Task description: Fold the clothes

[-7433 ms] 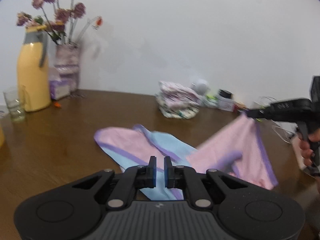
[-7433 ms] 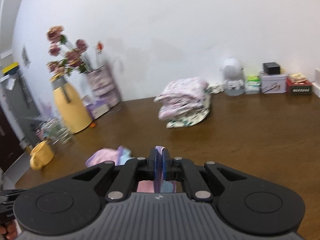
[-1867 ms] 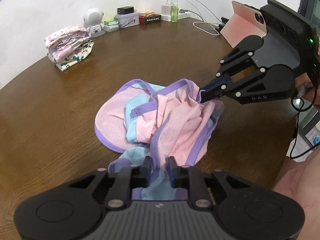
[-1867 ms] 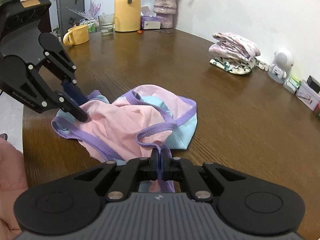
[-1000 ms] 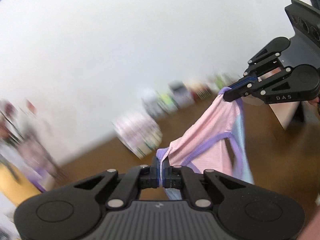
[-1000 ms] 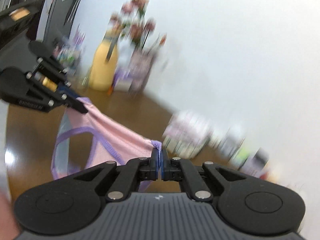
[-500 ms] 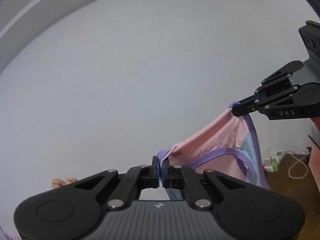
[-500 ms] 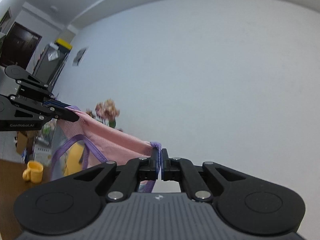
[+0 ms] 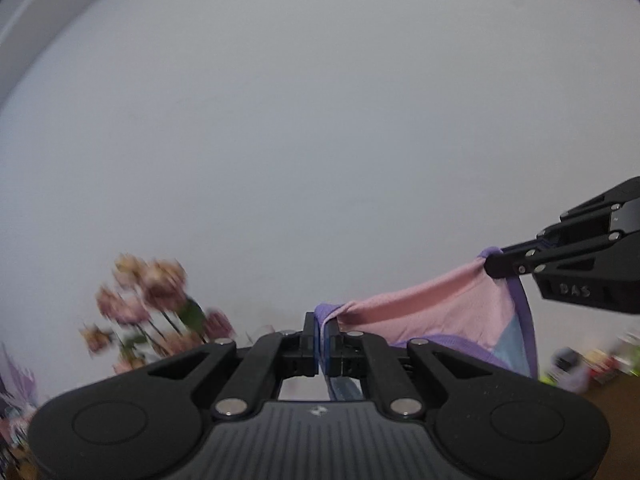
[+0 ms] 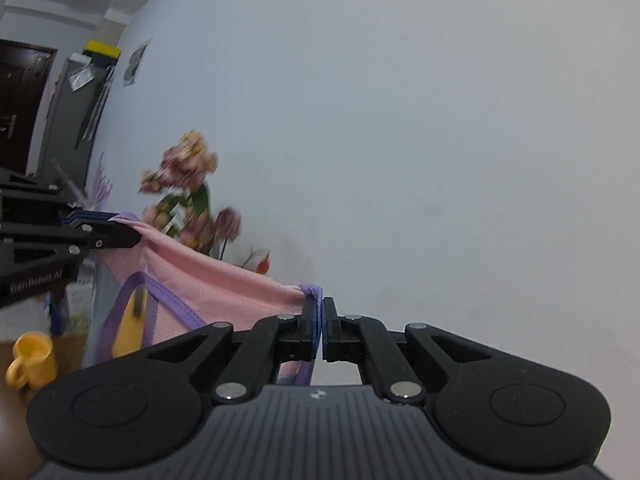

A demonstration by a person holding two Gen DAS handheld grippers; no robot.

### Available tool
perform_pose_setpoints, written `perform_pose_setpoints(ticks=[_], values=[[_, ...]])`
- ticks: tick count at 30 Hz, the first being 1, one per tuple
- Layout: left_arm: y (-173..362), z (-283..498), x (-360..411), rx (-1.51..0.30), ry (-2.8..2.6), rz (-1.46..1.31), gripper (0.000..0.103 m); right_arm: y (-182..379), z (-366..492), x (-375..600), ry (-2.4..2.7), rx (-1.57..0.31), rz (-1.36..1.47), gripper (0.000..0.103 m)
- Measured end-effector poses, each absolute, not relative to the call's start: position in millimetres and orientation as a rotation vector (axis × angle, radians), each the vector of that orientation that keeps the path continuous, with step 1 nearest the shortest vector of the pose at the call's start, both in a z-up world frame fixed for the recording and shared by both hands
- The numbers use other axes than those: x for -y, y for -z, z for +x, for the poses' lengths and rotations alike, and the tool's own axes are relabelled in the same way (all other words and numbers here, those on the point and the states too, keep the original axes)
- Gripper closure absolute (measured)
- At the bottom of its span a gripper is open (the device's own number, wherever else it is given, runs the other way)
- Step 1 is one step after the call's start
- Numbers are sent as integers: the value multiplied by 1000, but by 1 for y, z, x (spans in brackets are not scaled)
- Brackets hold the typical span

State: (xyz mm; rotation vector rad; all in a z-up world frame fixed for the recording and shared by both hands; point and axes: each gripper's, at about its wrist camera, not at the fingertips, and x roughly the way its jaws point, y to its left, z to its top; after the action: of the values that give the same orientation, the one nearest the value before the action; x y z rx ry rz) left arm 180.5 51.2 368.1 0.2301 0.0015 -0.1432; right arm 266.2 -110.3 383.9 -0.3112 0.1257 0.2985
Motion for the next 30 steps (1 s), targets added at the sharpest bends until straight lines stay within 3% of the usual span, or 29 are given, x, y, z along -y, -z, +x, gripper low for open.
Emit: perform_pose_setpoints(ticks=[5, 10, 17, 23, 27, 30], values=[[-417, 146, -68, 179, 82, 249, 102, -438, 262, 76, -293, 62, -271, 101], [-393, 77, -57, 213, 139, 418, 102, -421, 226, 75, -370, 106, -335, 101], [-246, -10, -21, -104, 356, 507, 102, -284, 171, 101, -494, -125, -519, 102], [-94, -55, 6, -481, 611, 340, 102, -122, 120, 145, -557, -467, -495, 102], [-78, -52, 0, -531, 631, 299, 102, -55, 82, 180, -550, -621, -450, 102], [-66, -49, -4, -569, 646, 267, 102, -36, 64, 197, -546, -680, -412, 102]])
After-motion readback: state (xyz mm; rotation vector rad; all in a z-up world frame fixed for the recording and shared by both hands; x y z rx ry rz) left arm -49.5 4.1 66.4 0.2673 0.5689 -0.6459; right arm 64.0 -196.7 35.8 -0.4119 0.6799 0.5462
